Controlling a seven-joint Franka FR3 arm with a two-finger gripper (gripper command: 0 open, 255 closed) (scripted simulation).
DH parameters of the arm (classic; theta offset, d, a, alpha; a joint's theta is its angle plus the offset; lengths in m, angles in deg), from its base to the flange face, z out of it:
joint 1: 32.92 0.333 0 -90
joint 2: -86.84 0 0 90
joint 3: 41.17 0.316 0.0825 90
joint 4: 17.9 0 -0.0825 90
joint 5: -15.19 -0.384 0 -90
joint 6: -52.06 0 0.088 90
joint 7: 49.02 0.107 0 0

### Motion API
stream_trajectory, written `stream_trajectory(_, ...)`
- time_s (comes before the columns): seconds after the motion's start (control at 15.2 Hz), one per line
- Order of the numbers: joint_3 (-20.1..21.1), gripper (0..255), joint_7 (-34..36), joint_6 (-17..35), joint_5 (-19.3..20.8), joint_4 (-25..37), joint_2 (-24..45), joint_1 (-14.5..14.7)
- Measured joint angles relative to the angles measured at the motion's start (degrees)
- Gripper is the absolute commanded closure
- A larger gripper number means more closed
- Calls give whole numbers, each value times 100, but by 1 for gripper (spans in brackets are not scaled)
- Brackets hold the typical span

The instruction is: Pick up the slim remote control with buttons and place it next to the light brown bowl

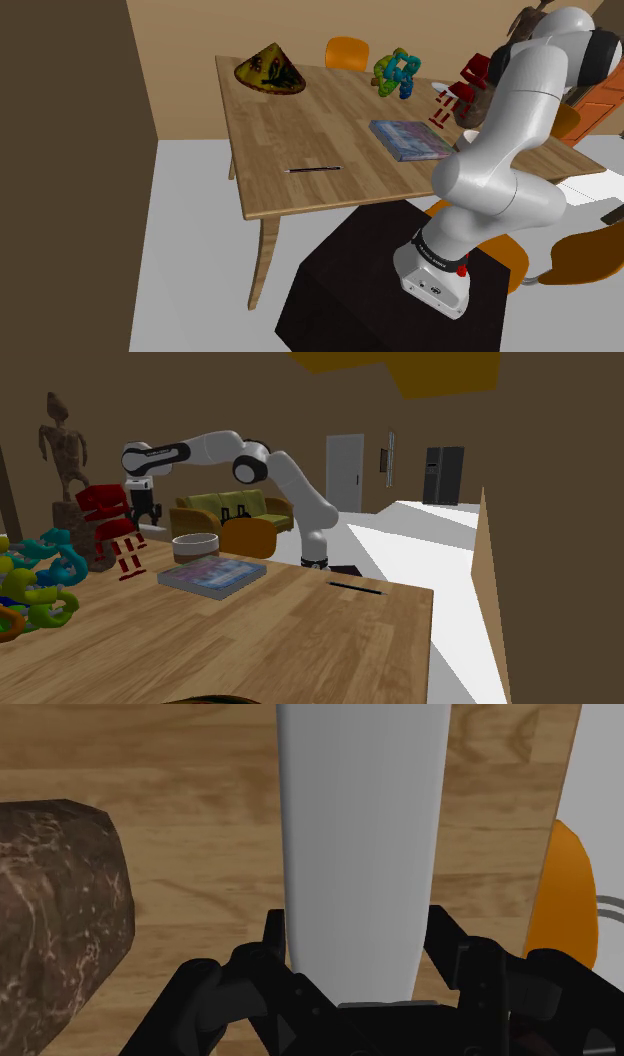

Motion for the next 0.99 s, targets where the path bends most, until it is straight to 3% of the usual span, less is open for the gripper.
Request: stream_trajectory(0.99, 183, 255, -195, 905, -261, -675, 331, 54)
